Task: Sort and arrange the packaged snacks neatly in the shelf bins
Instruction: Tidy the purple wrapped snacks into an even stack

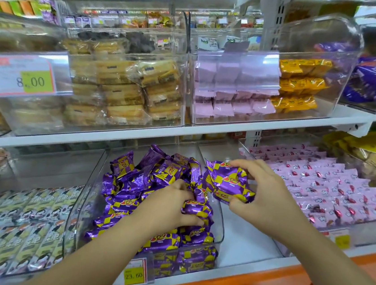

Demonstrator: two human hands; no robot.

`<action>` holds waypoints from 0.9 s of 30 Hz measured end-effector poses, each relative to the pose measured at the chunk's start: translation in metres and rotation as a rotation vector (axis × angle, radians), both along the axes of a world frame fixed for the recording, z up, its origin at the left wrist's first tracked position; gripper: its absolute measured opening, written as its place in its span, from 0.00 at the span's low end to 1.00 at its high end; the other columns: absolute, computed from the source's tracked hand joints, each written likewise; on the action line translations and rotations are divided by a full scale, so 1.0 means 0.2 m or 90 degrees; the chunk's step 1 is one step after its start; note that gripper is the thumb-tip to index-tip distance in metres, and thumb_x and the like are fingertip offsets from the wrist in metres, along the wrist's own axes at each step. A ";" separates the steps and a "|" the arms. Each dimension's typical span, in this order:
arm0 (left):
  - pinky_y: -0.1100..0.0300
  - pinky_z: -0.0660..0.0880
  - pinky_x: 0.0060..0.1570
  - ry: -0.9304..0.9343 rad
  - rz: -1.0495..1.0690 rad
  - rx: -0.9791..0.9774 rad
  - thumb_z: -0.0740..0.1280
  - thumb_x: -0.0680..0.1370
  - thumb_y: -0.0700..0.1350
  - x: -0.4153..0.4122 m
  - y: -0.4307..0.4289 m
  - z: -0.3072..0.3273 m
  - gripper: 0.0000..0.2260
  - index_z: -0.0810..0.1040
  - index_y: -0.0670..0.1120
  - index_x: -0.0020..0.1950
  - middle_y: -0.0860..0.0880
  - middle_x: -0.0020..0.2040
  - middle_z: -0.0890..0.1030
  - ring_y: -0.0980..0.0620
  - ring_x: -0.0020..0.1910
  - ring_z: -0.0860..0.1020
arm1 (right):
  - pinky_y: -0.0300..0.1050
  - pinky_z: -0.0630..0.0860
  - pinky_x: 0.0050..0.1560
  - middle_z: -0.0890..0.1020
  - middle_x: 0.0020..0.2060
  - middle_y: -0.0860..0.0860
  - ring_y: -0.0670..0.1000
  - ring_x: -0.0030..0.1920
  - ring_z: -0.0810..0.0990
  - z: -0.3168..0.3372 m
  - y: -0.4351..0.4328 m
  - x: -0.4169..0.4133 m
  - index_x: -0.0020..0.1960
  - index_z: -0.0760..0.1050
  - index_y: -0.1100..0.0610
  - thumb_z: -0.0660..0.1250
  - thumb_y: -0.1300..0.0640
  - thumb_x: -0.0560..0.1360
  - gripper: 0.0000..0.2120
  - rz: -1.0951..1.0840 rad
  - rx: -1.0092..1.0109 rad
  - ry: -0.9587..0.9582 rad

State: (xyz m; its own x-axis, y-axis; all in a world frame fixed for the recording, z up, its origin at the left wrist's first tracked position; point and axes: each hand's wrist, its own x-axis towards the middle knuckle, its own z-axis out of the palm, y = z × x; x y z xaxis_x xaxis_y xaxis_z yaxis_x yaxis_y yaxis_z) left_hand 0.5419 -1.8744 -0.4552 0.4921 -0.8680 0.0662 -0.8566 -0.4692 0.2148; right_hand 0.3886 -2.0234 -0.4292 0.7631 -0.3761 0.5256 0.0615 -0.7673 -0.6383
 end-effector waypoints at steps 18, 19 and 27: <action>0.69 0.72 0.48 0.300 0.006 0.014 0.68 0.77 0.47 0.16 0.11 0.07 0.15 0.76 0.51 0.64 0.55 0.52 0.81 0.63 0.45 0.79 | 0.46 0.38 0.74 0.73 0.51 0.39 0.39 0.56 0.71 0.03 0.21 0.08 0.61 0.71 0.43 0.67 0.53 0.68 0.22 0.155 -0.333 0.332; 0.67 0.71 0.54 0.269 0.001 0.045 0.68 0.77 0.49 0.17 0.11 0.07 0.17 0.75 0.53 0.66 0.55 0.57 0.80 0.62 0.51 0.77 | 0.46 0.39 0.74 0.74 0.50 0.41 0.41 0.56 0.73 0.01 0.21 0.09 0.60 0.71 0.44 0.67 0.52 0.68 0.20 0.164 -0.327 0.341; 0.71 0.73 0.44 0.297 0.028 0.022 0.62 0.81 0.47 0.17 0.16 0.08 0.18 0.68 0.50 0.71 0.49 0.63 0.76 0.58 0.46 0.82 | 0.52 0.30 0.72 0.77 0.49 0.43 0.40 0.58 0.66 -0.06 0.16 0.15 0.54 0.71 0.44 0.70 0.47 0.70 0.15 0.166 -0.329 0.396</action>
State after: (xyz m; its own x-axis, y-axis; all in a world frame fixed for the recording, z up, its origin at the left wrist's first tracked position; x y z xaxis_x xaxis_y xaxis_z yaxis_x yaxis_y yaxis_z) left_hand 0.5763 -1.8420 -0.4389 0.4987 -0.8434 -0.1998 -0.6514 -0.5168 0.5555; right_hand 0.4178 -1.9908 -0.4404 0.9990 0.0236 0.0383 0.0304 -0.9818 -0.1877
